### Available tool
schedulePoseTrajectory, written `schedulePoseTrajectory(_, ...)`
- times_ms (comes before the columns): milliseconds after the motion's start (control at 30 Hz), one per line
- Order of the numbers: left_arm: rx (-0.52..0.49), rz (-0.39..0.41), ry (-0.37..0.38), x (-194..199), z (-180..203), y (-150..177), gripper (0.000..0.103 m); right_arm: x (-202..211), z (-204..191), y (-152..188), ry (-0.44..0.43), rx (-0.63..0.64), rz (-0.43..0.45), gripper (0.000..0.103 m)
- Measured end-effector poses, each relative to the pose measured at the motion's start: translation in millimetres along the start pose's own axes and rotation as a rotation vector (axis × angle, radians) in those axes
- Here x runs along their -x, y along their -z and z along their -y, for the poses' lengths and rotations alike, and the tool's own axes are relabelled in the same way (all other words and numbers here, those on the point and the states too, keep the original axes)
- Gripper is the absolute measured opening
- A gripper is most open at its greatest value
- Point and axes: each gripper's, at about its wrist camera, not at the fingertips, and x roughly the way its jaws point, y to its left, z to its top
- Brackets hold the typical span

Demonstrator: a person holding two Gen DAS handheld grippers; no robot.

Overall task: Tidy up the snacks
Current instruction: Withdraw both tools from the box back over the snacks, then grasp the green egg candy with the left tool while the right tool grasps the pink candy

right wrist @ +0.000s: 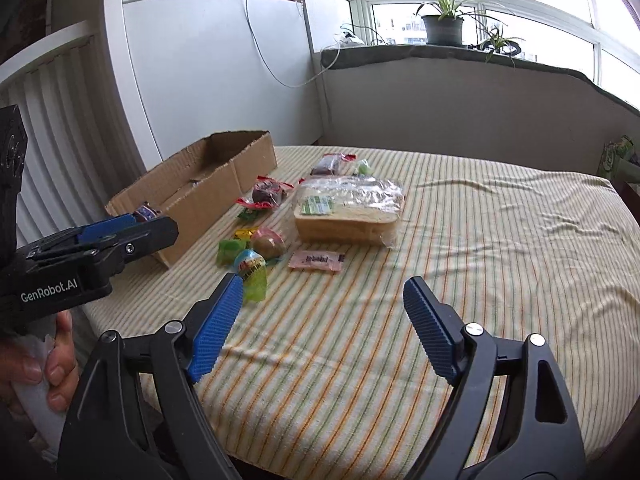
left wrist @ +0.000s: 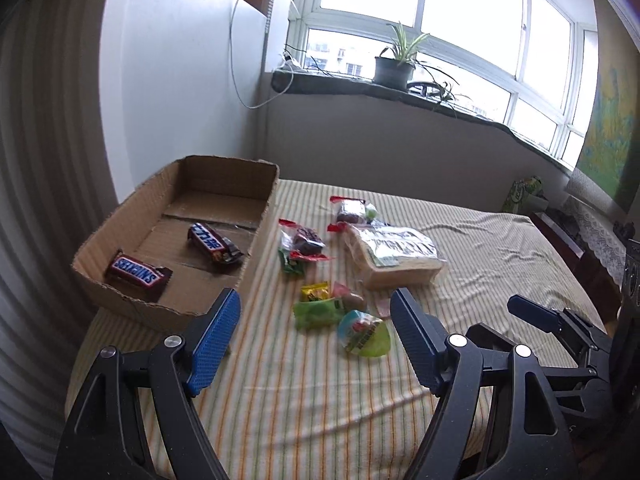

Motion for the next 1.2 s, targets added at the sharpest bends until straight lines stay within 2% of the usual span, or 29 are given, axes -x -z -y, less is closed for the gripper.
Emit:
schedulePoseTrajectory(233,-0.026,-0.124,0.036,-32.7,15.6,46.7,0.077,-29.2,16.7,34.7,0.063,0.005,-0.147,0.085)
schedulePoseTrajectory(333,-0.03,-0.18,0.036,-43.7,18.8,65.2,0.077,-29.2,14.0,39.7,0.071,0.04,-0.143,0.085)
schedulePoseTrajectory(367,-0.038,-0.173,0.026,-44.0,20.0,68.3,0.077,-29.8,14.0,39.6,0.069,0.041,-0.145,0.086)
schedulePoseTrajectory(433,-0.059,-0.169,0.014,-43.8,23.7,69.2,0.078,-30.9,14.6,38.8,0.059,0.035,-0.149,0.087)
schedulePoseTrajectory(667,-0.037,-0.189,0.056,-48.3,18.4,60.8,0.082,-37.3,16.0,27.3,0.034,0.044,-0.189,0.088)
schedulePoseTrajectory(867,-0.044,-0.195,0.055,-57.9,21.9,47.9,0.081,-55.4,14.8,-2.6,0.022,0.144,-0.209,0.086)
schedulePoseTrajectory(1000,-0.03,-0.197,0.055,-71.5,22.2,36.6,0.076,-82.0,13.1,-24.5,-0.05,0.229,-0.253,0.085)
schedulePoseTrajectory(1100,-0.01,-0.205,0.069,-81.8,15.9,30.3,0.068,-105.5,10.5,-34.7,-0.147,0.305,-0.295,0.085)
schedulePoseTrajectory(1200,-0.013,-0.214,0.073,-86.1,10.7,29.7,0.058,-125.0,4.4,-37.5,-0.192,0.383,-0.33,0.081)
